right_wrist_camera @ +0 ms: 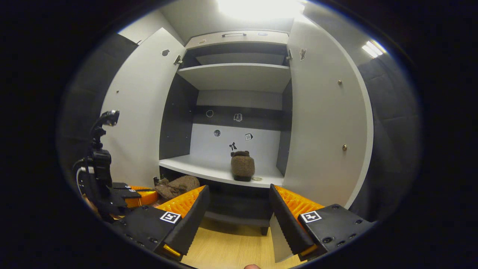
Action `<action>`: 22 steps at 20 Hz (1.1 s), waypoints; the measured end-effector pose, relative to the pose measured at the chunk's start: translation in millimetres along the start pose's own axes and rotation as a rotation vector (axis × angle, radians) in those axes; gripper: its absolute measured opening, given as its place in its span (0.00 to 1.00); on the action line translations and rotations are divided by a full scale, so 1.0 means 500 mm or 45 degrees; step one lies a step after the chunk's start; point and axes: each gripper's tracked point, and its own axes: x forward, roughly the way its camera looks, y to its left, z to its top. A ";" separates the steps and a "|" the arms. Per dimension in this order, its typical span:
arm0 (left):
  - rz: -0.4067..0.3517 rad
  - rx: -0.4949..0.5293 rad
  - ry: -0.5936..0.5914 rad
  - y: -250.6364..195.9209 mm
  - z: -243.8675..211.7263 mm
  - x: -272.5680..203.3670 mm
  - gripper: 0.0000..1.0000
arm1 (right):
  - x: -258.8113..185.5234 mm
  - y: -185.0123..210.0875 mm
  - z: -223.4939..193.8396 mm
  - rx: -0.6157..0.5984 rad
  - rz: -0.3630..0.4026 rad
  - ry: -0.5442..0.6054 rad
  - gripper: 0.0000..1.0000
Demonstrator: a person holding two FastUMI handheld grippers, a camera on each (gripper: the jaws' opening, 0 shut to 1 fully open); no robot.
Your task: Grab one shoe with the right hand and put it into the shoe cabinet, grab the other shoe with the left hand and put it into the shoe cabinet; then close the right door with the right hand and the left door with the left hand.
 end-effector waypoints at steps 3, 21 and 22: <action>0.000 -0.018 -0.061 -0.003 0.055 0.028 0.01 | -0.003 -0.001 0.003 0.002 0.000 -0.009 1.00; 0.081 -0.072 -0.224 0.040 0.303 0.295 0.01 | 0.026 -0.022 -0.043 0.013 -0.002 0.043 1.00; 0.083 -0.076 -0.210 0.042 0.306 0.318 0.01 | 0.030 -0.024 -0.046 0.016 -0.003 0.047 1.00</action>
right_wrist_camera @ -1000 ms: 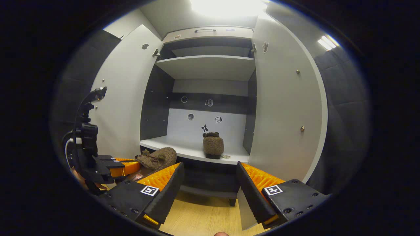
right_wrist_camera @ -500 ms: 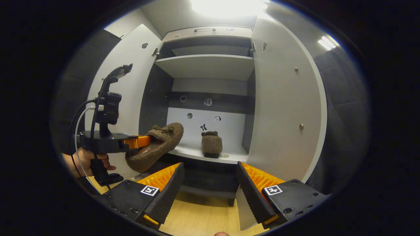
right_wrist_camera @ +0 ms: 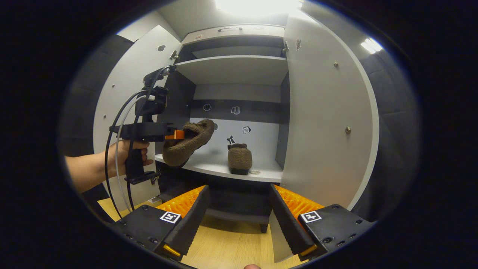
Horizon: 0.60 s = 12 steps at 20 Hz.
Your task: Grab one shoe with the right hand and put it into the shoe cabinet, grab the other shoe with the left hand and put it into the shoe cabinet; then close the right door with the right hand and the left door with the left hand.
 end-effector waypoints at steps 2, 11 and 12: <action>0.009 -0.008 0.046 0.005 -0.014 0.043 0.01 | 0.007 -0.002 -0.004 0.009 0.001 0.010 1.00; 0.062 0.031 0.206 0.039 -0.076 0.158 0.01 | 0.028 -0.007 -0.023 0.021 0.016 0.052 1.00; 0.052 0.042 0.203 0.034 -0.073 0.160 0.00 | 0.031 -0.006 -0.022 0.022 0.019 0.050 1.00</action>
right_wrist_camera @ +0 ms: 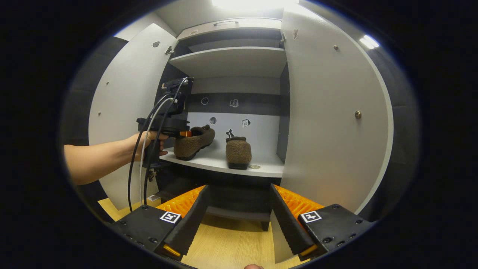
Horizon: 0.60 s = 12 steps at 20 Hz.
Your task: Grab one shoe with the right hand and put it into the shoe cabinet, grab the other shoe with the left hand and put it into the shoe cabinet; then close the right door with the right hand and the left door with the left hand.
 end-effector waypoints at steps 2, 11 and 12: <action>-0.002 0.024 -0.011 -0.001 0.007 -0.007 0.04 | 0.004 0.004 0.006 0.002 0.006 -0.008 1.00; 0.018 0.097 -0.091 0.002 0.056 -0.106 1.00 | -0.029 0.017 0.043 0.031 0.019 -0.056 1.00; 0.007 0.099 -0.112 -0.002 0.065 -0.130 0.95 | -0.036 0.017 0.050 0.030 0.015 -0.065 1.00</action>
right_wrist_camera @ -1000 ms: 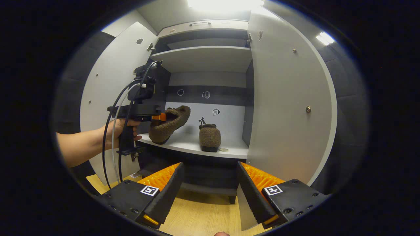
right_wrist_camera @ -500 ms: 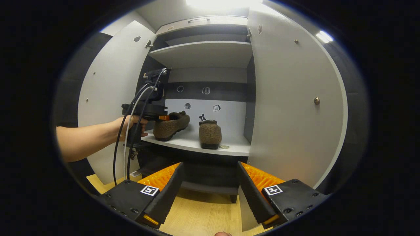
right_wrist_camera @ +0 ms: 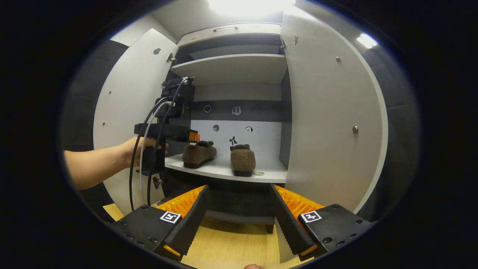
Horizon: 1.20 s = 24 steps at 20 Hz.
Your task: Grab one shoe with the right hand and put it into the shoe cabinet, grab the other shoe with the left hand and put it into the shoe cabinet; then close the right door with the right hand and the left door with the left hand.
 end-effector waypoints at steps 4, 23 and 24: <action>-0.043 0.024 -0.077 -0.023 0.030 -0.115 1.00 | -0.035 0.000 0.031 0.025 -0.017 -0.033 1.00; -0.043 0.059 -0.171 0.010 0.014 -0.547 0.95 | -0.175 0.052 0.110 0.081 0.041 -0.120 1.00; -0.040 0.070 -0.175 0.013 0.014 -0.561 0.95 | -0.180 0.057 0.109 0.085 0.049 -0.119 1.00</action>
